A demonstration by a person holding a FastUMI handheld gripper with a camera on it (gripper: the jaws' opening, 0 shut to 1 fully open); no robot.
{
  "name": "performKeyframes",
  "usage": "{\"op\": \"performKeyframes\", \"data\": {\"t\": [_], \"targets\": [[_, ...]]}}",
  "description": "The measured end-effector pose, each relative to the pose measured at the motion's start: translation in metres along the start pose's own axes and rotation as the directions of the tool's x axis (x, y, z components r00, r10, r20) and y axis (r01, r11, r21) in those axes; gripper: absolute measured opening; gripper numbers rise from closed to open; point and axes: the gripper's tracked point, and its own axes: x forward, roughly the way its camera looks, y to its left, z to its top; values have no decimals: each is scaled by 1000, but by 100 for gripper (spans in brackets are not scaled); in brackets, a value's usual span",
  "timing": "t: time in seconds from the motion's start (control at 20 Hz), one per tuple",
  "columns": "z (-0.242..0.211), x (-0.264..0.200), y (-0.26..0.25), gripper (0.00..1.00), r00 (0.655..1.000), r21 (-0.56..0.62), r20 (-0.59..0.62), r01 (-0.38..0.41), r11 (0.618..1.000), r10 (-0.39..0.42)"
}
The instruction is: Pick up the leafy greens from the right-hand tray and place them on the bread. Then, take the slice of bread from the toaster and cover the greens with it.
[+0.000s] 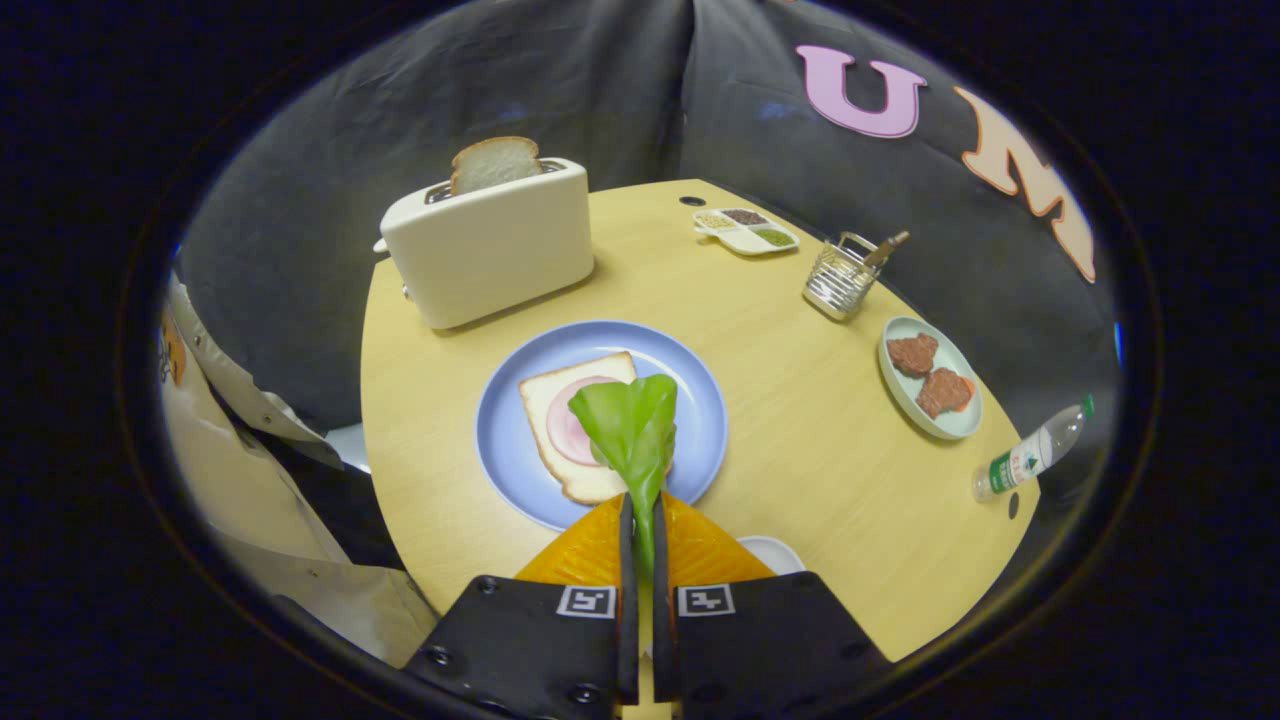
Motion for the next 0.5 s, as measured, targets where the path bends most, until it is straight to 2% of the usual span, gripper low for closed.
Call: {"op": "performKeyframes", "data": {"t": [0.5], "targets": [[37,32,40,9,997,-39,10,-74,996,75]]}}
